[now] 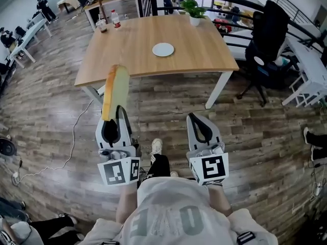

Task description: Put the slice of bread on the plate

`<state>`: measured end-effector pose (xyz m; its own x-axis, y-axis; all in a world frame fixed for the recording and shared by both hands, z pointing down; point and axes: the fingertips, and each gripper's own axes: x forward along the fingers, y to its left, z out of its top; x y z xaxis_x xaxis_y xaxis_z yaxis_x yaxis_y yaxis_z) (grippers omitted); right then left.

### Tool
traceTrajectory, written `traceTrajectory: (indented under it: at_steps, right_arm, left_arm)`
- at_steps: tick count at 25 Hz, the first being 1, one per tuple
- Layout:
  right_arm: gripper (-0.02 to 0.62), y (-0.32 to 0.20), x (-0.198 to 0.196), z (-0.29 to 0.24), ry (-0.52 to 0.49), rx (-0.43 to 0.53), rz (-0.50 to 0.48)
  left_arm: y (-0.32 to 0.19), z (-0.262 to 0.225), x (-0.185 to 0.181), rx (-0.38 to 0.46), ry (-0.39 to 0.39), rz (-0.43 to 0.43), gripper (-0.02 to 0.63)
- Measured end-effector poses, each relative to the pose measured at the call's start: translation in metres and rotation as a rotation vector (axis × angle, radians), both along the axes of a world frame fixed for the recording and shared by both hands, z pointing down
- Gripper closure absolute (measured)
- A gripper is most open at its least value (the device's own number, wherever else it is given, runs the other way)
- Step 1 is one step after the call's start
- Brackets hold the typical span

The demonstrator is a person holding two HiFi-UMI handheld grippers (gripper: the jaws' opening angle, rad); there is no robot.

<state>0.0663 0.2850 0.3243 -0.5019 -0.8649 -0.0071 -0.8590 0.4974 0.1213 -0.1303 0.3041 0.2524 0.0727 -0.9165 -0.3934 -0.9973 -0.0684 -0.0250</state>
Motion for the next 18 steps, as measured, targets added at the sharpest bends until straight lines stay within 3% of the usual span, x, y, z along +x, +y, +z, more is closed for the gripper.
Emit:
traceTrajectory:
  at_steps: [4, 9, 13, 18]
  right_arm:
    - [0.577, -0.017, 0.012, 0.001, -0.004, -0.017, 0.03]
    - [0.577, -0.032, 0.005, 0.011, 0.01, -0.049, 0.028]
    - [0.577, -0.048, -0.011, 0.017, 0.072, -0.027, -0.002]
    - [0.577, -0.079, -0.014, 0.024, 0.044, -0.06, 0.003]
  left_arm:
    - [-0.014, 0.005, 0.004, -0.008, 0.027, 0.027, 0.517]
    - [-0.028, 0.012, -0.002, -0.004, 0.12, 0.097, 0.517]
    - [-0.051, 0.017, -0.01, -0.021, 0.111, 0.085, 0.517]
    - [-0.087, 0.021, -0.015, -0.028, 0.124, 0.102, 0.517]
